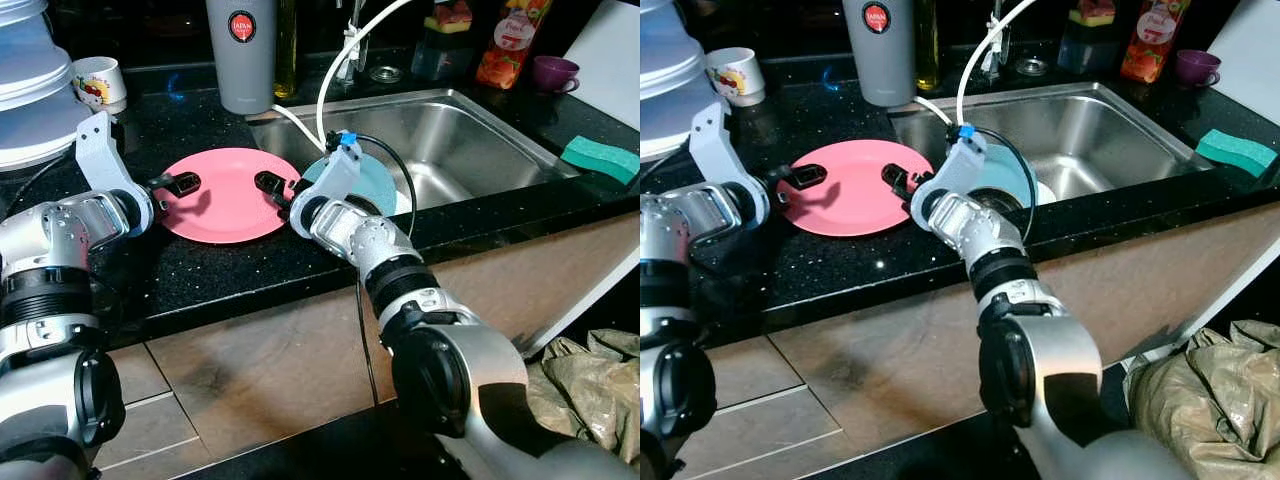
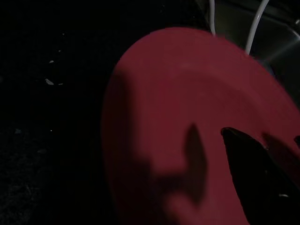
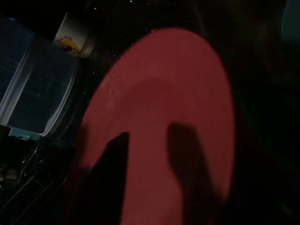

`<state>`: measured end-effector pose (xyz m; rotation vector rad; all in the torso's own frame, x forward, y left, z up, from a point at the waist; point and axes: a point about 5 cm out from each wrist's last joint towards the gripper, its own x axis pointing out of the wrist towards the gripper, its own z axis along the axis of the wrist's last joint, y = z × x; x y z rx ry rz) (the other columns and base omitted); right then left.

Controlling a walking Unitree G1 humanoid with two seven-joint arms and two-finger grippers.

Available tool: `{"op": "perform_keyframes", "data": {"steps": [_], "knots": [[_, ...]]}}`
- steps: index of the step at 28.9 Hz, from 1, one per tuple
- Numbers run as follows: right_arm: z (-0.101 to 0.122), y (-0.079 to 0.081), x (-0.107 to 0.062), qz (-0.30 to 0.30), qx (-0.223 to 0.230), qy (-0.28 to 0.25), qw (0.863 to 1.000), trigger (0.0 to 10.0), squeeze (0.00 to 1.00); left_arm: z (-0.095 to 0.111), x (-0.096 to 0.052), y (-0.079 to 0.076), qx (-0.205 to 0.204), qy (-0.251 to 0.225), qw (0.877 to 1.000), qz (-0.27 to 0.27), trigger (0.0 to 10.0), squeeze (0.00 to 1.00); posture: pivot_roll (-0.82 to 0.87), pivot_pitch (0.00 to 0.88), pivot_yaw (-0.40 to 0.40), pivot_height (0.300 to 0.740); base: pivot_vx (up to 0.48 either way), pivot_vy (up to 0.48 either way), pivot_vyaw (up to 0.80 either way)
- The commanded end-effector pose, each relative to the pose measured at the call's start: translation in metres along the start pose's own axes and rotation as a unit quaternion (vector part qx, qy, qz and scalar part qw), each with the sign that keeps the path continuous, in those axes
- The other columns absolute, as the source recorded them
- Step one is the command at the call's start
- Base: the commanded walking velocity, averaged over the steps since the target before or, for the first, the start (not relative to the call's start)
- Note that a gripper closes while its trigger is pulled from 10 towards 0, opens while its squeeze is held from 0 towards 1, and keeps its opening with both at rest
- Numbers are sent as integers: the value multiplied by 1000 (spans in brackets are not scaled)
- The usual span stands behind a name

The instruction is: Kitchen organization

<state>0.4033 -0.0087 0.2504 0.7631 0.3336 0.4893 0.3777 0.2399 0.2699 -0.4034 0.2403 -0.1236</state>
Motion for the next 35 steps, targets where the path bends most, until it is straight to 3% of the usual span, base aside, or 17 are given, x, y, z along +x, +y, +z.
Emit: {"op": "perform_keyframes", "data": {"steps": [1, 10, 12, 18, 20, 22, 23, 27, 28, 30, 31, 32, 33, 34, 35], "knots": [[-6, 7, 2, 14, 5, 14, 1000, 0, 0, -21, 3, 8, 2, 46, 999, 15, 10000, 0, 82, 153, -30, 740, 0, 0, 0], [-4, 6, 2, 16, 12, 9, 1000, 0, 0, -23, 3, 8, 3, 48, 999, 14, 10000, 0, 82, 153, -30, 740, 0, 0, 0], [2, 5, 1, 17, 33, -2, 999, 0, 0, -22, 3, 8, 11, 45, 999, 17, 10000, 0, 82, 153, -30, 740, 0, 0, 0], [34, 2, -6, 21, 67, -56, 996, 0, 0, -19, -1, 6, 101, 18, 995, 19, 10000, 0, 86, 155, -28, 740, 0, 0, 0], [51, -2, -11, 19, 80, -89, 993, 0, 0, -23, -2, 5, 115, 25, 993, 14, 10000, 0, 85, 155, -30, 740, 0, 0, 0], [51, -2, -11, 19, 80, -89, 993, 0, 0, -23, -2, 5, 115, 25, 993, 14, 10000, 0, 85, 155, -30, 740, 0, 0, 0], [77, -11, -22, 8, 96, -136, 986, 0, 0, -26, -3, 6, 134, 24, 991, 15, 10000, 0, 84, 159, -30, 740, 0, 0, 0], [103, -21, -34, -8, 101, -187, 977, 0, 0, -26, -2, 2, 166, 0, 986, 8, 10000, 0, 82, 160, -31, 740, 0, 0, 0], [109, -22, -37, -14, 91, -202, 975, 0, 0, -25, -1, -1, 182, -12, 983, 2, 10000, 0, 82, 160, -31, 740, 0, 0, 0], [127, -23, -47, -33, 25, -252, 967, 0, 0, -22, 2, -16, 235, -52, 970, -29, 10000, 0, 74, 160, -25, 740, 0, 0, 0], [127, -23, -47, -33, 25, -252, 967, 0, 0, -22, 2, -16, 235, -52, 970, -29, 10000, 0, 74, 160, -25, 740, 0, 0, 0], [134, -20, -51, -45, -49, -276, 959, 0, 0, -21, 5, -30, 255, -69, 963, -60, 10000, 0, 75, 159, -25, 740, 0, 0, 0], [135, -18, -52, -49, -76, -280, 956, 0, 0, -21, 6, -34, 259, -73, 961, -71, 10000, 0, 75, 159, -25, 740, 0, 0, 0], [133, -14, -51, -63, -161, -281, 944, 0, 0, -22, 9, -49, 279, -88, 951, -100, 10000, 0, 75, 161, -26, 740, 0, 0, 0], [132, -12, -50, -66, -181, -282, 940, 0, 0, -22, 10, -53, 284, -92, 948, -106, 10000, 0, 75, 161, -26, 740, 0, 0, 0]]}}
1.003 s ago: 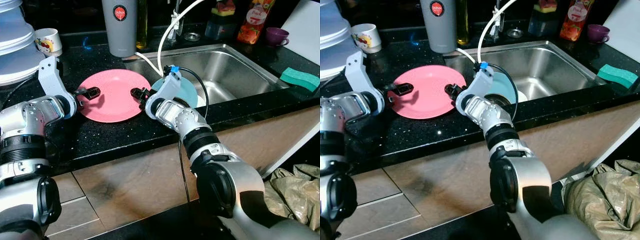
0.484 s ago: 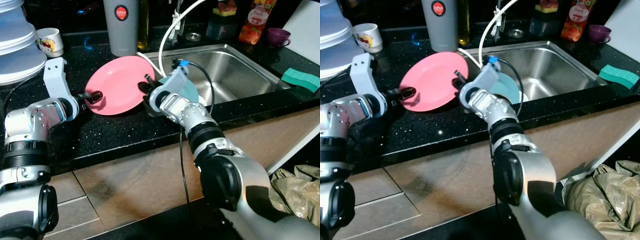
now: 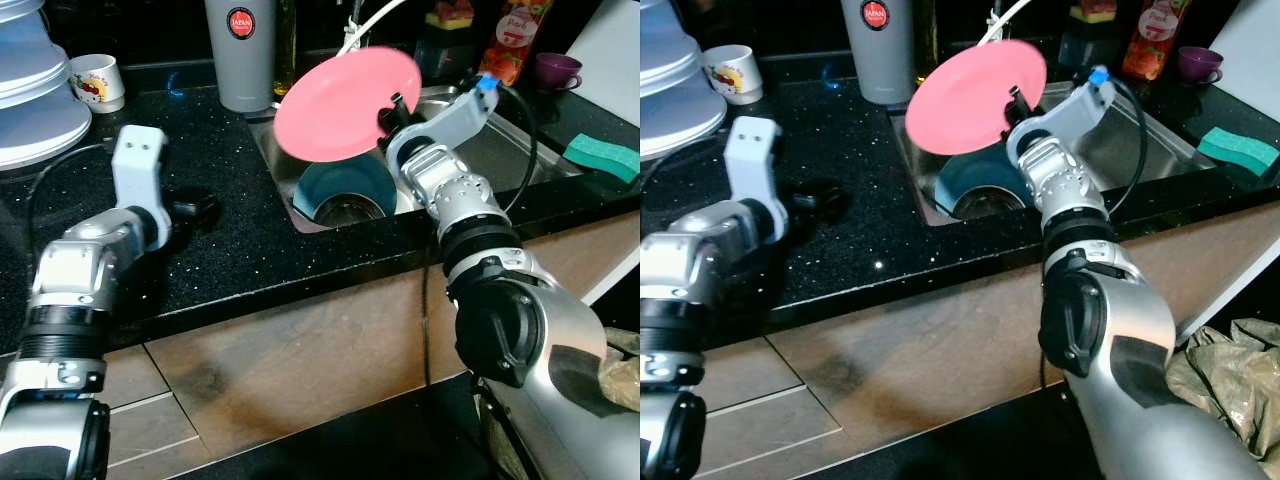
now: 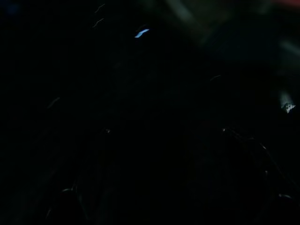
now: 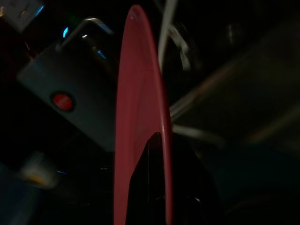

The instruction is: Kitchen organization

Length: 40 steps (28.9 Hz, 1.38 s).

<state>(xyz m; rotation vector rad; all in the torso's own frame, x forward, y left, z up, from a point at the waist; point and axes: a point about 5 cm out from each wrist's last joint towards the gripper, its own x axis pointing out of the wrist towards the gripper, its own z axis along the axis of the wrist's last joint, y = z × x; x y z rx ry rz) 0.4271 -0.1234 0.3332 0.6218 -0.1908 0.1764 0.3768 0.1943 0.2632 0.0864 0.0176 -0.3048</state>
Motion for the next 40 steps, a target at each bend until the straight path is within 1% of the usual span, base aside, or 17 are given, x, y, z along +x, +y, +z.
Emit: {"op": "perform_keyframes", "data": {"steps": [1, 5, 7, 11, 13, 14, 15, 19, 21, 22, 23, 28, 32, 36, 37, 38, 40], "knots": [[-2, 9, -1, 21, -103, -17, 994, 0, 0, 11, 9, -19, 45, -31, 998, -40, 10000, 0, 74, 160, -26, 740, 0, 0, 0], [-14, 19, -2, 43, -198, -19, 979, 0, 0, 20, 20, -42, 52, -50, 993, -89, 10000, 0, 72, 161, -24, 740, 0, 0, 0], [-29, 25, -5, 56, -297, -20, 953, 0, 0, 30, 31, -68, 79, -48, 984, -155, 10000, 0, 59, 160, -12, 740, 0, 0, 0], [-39, 23, -8, 63, -355, -14, 933, 0, 0, 34, 36, -81, 104, -33, 974, -200, 10000, 0, 58, 161, -8, 740, 0, 0, 0], [-39, 23, -8, 63, -355, -14, 933, 0, 0, 34, 36, -81, 104, -33, 974, -200, 10000, 0, 58, 161, -8, 740, 0, 0, 0], [-45, 21, -9, 65, -380, -5, 923, 1529, 0, 35, 38, -84, 112, -24, 970, -216, 10000, 0, 58, 162, -6, 740, 0, 0, 0], [-49, 19, -10, 66, -398, 1, 915, 1529, 0, 35, 39, -86, 118, -19, 967, -227, 10000, 0, 59, 164, -4, 740, 0, 0, 0], [-61, 9, -12, 55, -416, 32, 907, 3922, 0, 35, 42, -85, 136, -5, 962, -235, 10000, 0, 61, 165, 2, 740, 0, 0, 0], [-74, -5, -15, 36, -441, 81, 893, 6510, 0, 33, 43, -81, 150, 10, 960, -237, 10000, 0, 60, 165, 2, 740, 0, 0, 0], [-74, -5, -15, 36, -441, 81, 893, 6510, 0, 33, 43, -81, 150, 10, 960, -237, 10000, 0, 60, 165, 2, 740, 0, 0, 0], [-82, -13, -18, 35, -446, 113, 887, 10000, 0, 32, 43, -79, 152, 13, 960, -236, 10000, 0, 60, 165, 2, 740, 0, 0, 0], [-88, -23, -20, 15, -429, 142, 892, 10000, 0, 33, 42, -73, 153, 13, 961, -229, 10000, 0, 66, 169, 1, 740, 0, 0, 0], [-88, -26, -20, -1, -373, 148, 916, 10000, 0, 35, 42, -64, 148, 5, 968, -204, 10000, 0, 71, 172, -3, 740, 0, 0, 0], [-87, -25, -20, -3, -371, 150, 916, 10000, 8, 33, 42, -61, 152, 10, 967, -203, 10000, 0, 71, 171, -3, 740, 0, 0, 0], [-87, -25, -20, -3, -370, 152, 917, 10000, 357, 34, 42, -61, 152, 11, 967, -203, 10000, 0, 71, 171, -3, 740, 0, 0, 0], [-87, -24, -20, -1, -370, 153, 916, 10000, 1000, 34, 42, -61, 152, 10, 967, -203, 10000, 0, 71, 171, -3, 740, 0, 0, 0], [-87, -22, -19, 1, -369, 154, 916, 10000, 1000, 35, 42, -61, 152, 9, 967, -203, 10000, 0, 71, 171, -3, 740, 0, 0, 0]]}}
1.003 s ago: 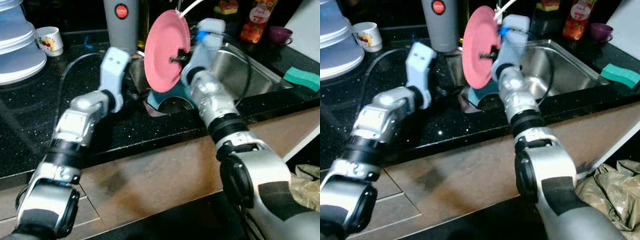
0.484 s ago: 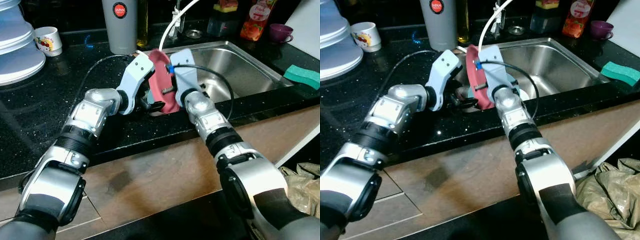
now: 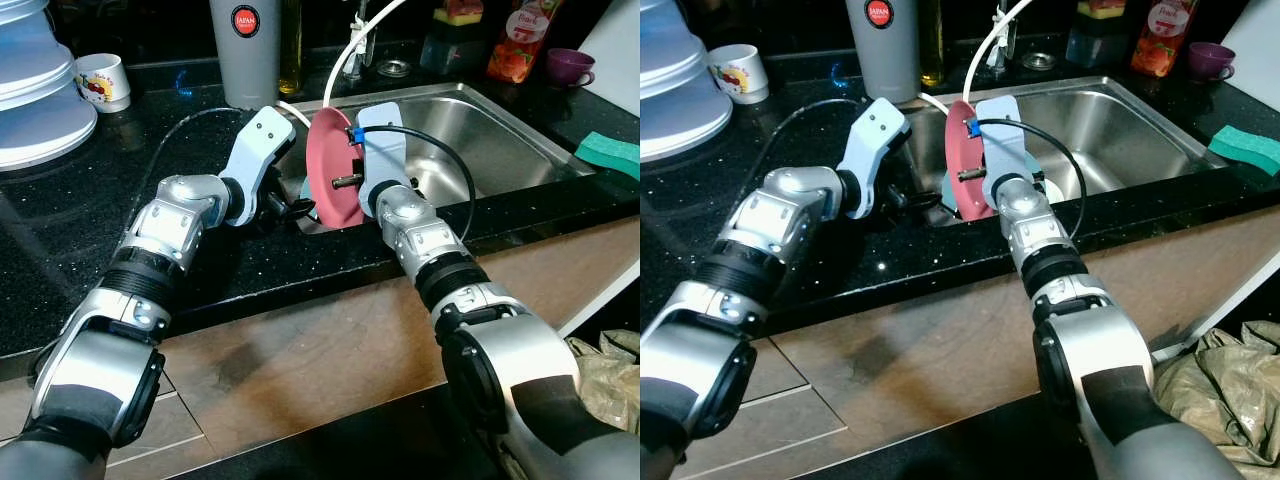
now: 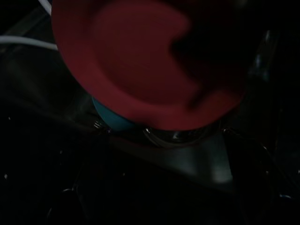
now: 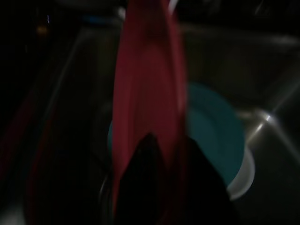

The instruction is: Kitchen organization

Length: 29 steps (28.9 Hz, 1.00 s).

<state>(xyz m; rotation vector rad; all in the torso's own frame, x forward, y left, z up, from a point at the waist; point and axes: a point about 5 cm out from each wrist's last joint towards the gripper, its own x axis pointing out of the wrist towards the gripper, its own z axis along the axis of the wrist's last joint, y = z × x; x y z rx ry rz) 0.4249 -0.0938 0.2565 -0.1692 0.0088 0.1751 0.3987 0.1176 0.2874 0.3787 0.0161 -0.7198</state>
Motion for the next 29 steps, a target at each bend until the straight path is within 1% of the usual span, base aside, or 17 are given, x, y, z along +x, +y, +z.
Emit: {"op": "perform_keyframes", "data": {"steps": [1, 4, 5, 6, 8, 12, 13, 16, 17, 19, 21, 22, 25, 26, 27, 28, 29], "knots": [[-9, 4, 0, 8, 4, 22, 1000, 10000, 1000, 3, -2, 4, 8, -2, 1000, 2, 10000, 0, 71, 170, -2, 740, 0, 0, 0], [-7, 4, 0, 6, 8, 18, 1000, 10000, 992, 3, -2, 4, 8, -5, 1000, 3, 10000, 0, 71, 170, -2, 740, 0, 0, 0], [-6, 4, 0, 6, 13, 14, 1000, 10000, 604, 3, -2, 4, 8, -6, 1000, 4, 10000, 0, 70, 168, 0, 740, 0, 0, 0], [-4, 4, 0, 5, 18, 11, 1000, 10000, 0, 4, -2, 4, 9, -9, 1000, 5, 10000, 0, 69, 167, 0, 740, 0, 0, 0], [-2, 3, 0, 6, 25, 6, 1000, 10000, 0, 4, -2, 5, 9, -11, 1000, 8, 10000, 0, 69, 167, 0, 740, 0, 0, 0], [22, -4, 0, 0, 66, -52, 996, 10000, 0, 9, -5, 11, 19, -21, 999, 27, 10000, 0, 68, 159, 1, 740, 0, 0, 0], [22, -4, 0, 0, 66, -52, 996, 10000, 0, 9, -5, 11, 19, -21, 999, 27, 10000, 0, 68, 159, 1, 740, 0, 0, 0], [49, -26, -4, -40, 96, -120, 987, 10000, 0, 24, -15, 24, 35, -48, 996, 70, 10000, 0, 69, 154, 3, 740, 0, 0, 0], [49, -26, -4, -40, 96, -120, 987, 10000, 0, 24, -15, 24, 35, -48, 996, 70, 10000, 0, 69, 154, 3, 740, 0, 0, 0], [62, -40, -7, -69, 107, -149, 981, 10000, 0, 34, -23, 35, 43, -69, 991, 103, 10000, 0, 74, 146, 0, 740, 0, 0, 0], [78, -56, -12, -103, 99, -190, 971, 10000, 0, 44, -34, 46, 56, -89, 985, 140, 10000, 0, 74, 146, 0, 740, 0, 0, 0], [78, -56, -12, -103, 99, -190, 971, 10000, 0, 44, -34, 46, 56, -89, 985, 140, 10000, 0, 74, 146, 0, 740, 0, 0, 0], [91, -68, -18, -121, 99, -224, 962, 10000, 0, 50, -46, 56, 66, -102, 978, 171, 10000, 0, 80, 121, -4, 740, 0, 0, 0], [98, -71, -21, -120, 103, -241, 958, 10000, 0, 51, -55, 63, 66, -108, 973, 195, 10000, 0, 80, 116, -5, 740, 0, 0, 0], [98, -71, -21, -120, 103, -241, 958, 10000, 0, 51, -55, 63, 66, -108, 973, 195, 10000, 0, 80, 116, -5, 740, 0, 0, 0], [104, -71, -23, -101, 103, -254, 956, 10000, 0, 51, -67, 72, 56, -115, 965, 228, 10000, 0, 79, 105, -5, 740, 0, 0, 0], [104, -71, -23, -101, 103, -254, 956, 10000, 0, 51, -67, 72, 56, -115, 965, 228, 10000, 0, 79, 105, -5, 740, 0, 0, 0]]}}
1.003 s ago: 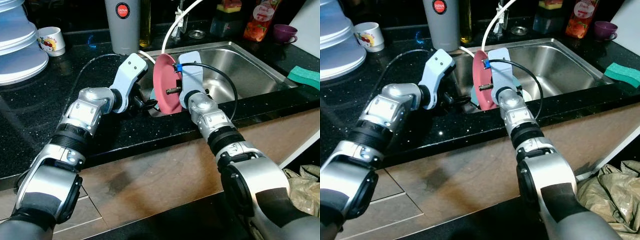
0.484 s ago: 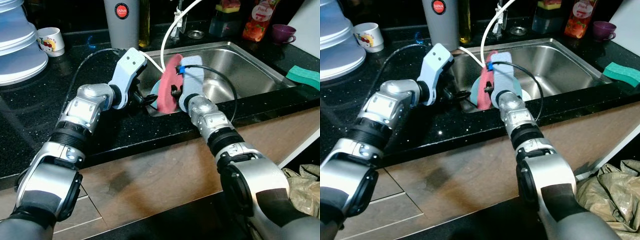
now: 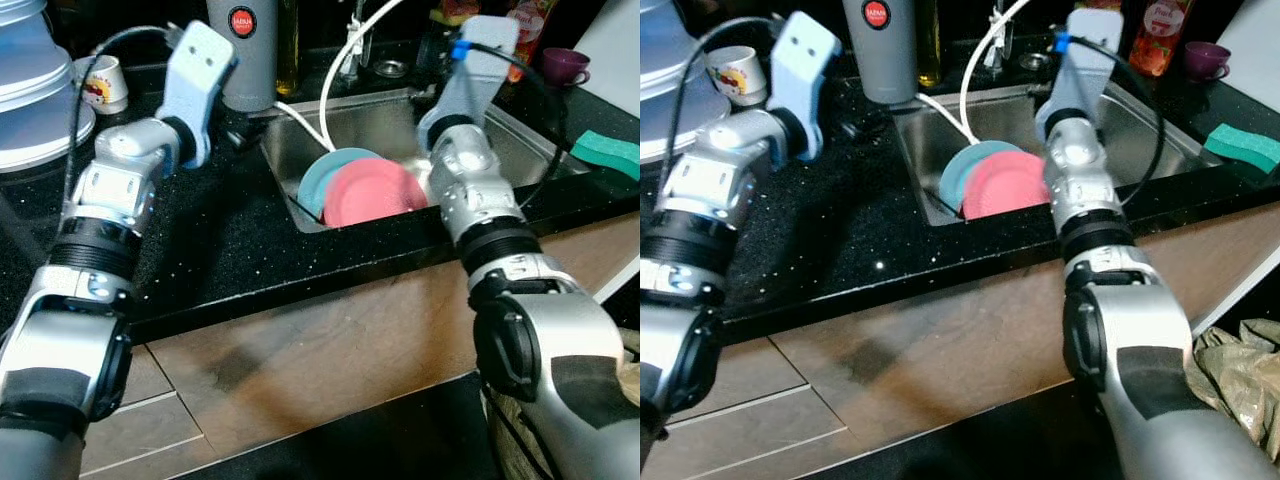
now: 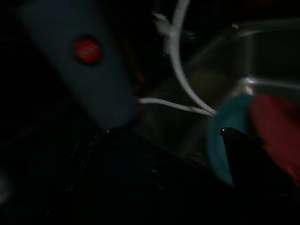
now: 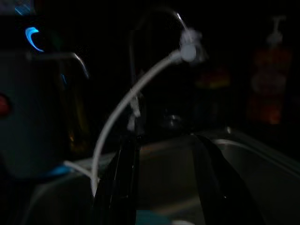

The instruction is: Kitchen organization

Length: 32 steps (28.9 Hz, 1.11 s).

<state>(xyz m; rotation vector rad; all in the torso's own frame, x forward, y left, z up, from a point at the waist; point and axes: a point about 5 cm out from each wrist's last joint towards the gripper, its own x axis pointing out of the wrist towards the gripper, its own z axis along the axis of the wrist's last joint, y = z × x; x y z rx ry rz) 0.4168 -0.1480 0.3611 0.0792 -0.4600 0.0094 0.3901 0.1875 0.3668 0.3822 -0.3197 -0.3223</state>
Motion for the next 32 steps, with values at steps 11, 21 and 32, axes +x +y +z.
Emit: {"op": "perform_keyframes", "data": {"steps": [11, 21, 32], "knots": [[-40, 37, -36, 190, 159, 60, 967, 10000, 0, -30, -48, 9, -96, -43, 992, 73, 10000, 0, 94, 89, -18, 740, 0, 0, 0], [-50, 30, -66, 219, 261, 74, 937, 10000, 0, -20, -77, 2, -88, -103, 987, 88, 10000, 0, 95, 93, -16, 740, 0, 0, 0], [-71, 28, -141, 374, 232, 138, 887, 10000, 0, -40, -118, -75, -160, -97, 978, -88, 10000, 0, 76, 110, 3, 740, 0, 0, 0]]}}
